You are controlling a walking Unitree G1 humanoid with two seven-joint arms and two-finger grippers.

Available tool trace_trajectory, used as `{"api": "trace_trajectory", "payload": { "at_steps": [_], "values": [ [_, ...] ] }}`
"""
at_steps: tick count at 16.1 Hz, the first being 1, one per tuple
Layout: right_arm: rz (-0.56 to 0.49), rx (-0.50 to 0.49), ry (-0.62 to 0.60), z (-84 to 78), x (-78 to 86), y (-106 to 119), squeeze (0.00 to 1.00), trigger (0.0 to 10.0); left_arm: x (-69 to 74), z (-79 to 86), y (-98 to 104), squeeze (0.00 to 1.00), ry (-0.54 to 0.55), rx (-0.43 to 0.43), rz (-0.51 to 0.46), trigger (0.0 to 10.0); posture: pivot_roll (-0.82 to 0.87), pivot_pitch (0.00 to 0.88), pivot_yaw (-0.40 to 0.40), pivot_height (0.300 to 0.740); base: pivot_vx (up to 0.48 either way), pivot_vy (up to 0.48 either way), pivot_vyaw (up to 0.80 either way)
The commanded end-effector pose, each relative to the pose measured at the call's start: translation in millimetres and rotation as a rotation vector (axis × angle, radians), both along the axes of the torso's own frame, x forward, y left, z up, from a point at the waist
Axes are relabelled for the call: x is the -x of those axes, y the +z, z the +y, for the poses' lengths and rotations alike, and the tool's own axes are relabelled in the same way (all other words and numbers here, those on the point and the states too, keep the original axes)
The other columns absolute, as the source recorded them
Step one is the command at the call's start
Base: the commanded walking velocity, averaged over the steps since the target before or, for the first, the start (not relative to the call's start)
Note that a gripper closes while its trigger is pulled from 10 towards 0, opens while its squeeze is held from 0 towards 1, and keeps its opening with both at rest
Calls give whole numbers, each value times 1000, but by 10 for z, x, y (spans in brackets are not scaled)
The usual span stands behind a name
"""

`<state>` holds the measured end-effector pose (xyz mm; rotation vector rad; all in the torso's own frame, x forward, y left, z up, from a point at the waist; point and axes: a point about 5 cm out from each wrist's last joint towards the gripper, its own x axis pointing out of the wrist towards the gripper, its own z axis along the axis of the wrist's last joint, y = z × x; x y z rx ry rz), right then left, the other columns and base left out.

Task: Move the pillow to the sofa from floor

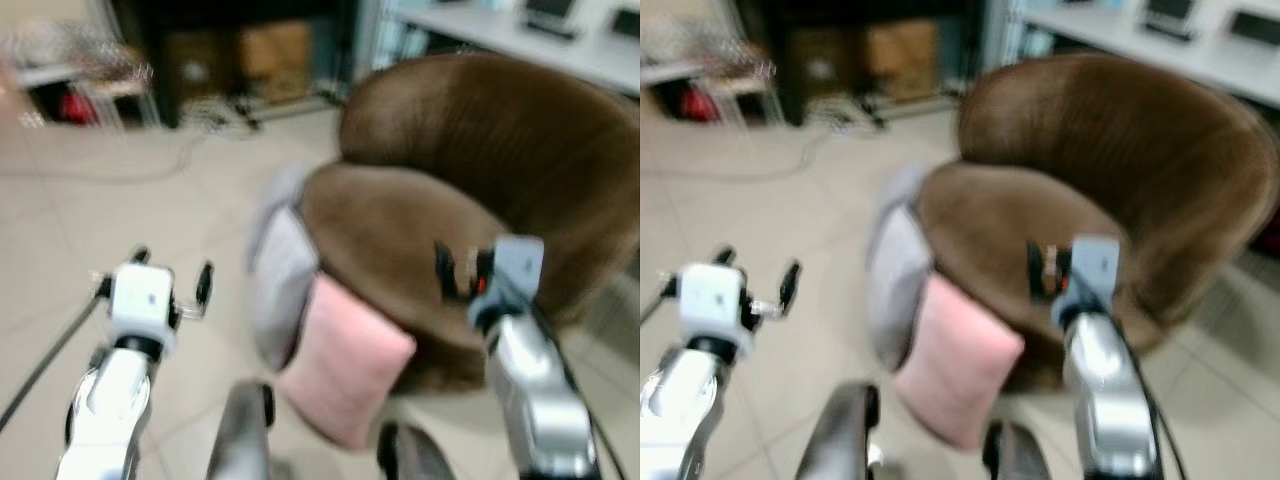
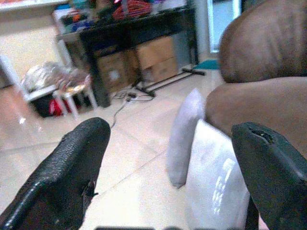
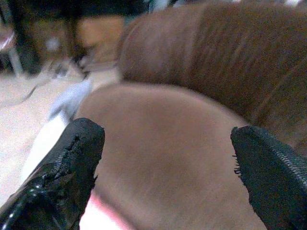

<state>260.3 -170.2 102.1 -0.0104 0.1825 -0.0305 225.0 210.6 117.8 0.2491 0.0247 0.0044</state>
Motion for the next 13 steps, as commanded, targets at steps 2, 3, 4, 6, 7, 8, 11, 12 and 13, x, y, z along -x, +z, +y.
{"api": "trace_trajectory", "payload": {
  "at_steps": [2, 3, 4, 6, 7, 8, 11, 12, 13],
  "values": [
    [-29, 17, -2, -27, -26, 76, 0, 10000, -39, -33, 107, 584, -10, 10, -47, 10000, 38, 0, -77, 575, 0, 0, 0],
    [-23, 16, 2, -21, -24, 66, 0, 10000, -38, -34, 105, 604, -8, 12, -45, 10000, 40, 0, -81, 575, 0, 0, 0],
    [-17, 17, 7, -20, -24, 60, 0, 10000, -32, -38, 105, 608, -8, 16, -48, 10000, 42, 0, -84, 575, 0, 0, 0],
    [-7, 25, 9, -20, -28, 47, 0, 10000, -25, -41, 107, 620, -6, 28, -54, 10000, 43, 0, -87, 575, 126, 0, 0],
    [4, 41, 15, -22, -38, 32, 0, 10000, -10, -48, 103, 620, -9, 29, -53, 10000, 44, 0, -92, 575, 326, 0, 0],
    [6, 42, 17, -22, -42, 31, 0, 10000, -7, -49, 100, 620, -9, 30, -52, 10000, 44, 0, -92, 575, 334, 0, 0],
    [8, 42, 26, -17, -53, 37, 0, 10000, 2, -58, 95, 624, -7, 34, -51, 10000, 45, 0, -99, 575, 342, 0, 0],
    [10, 45, 32, -12, -59, 37, 0, 10000, 9, -64, 92, 624, -6, 37, -50, 10000, 45, 0, -102, 575, 349, 0, 0],
    [10, 46, 34, -15, -62, 39, 0, 10000, 13, -73, 88, 620, -5, 37, -49, 10000, 46, 0, -107, 575, 345, 0, 0]
  ]
}}
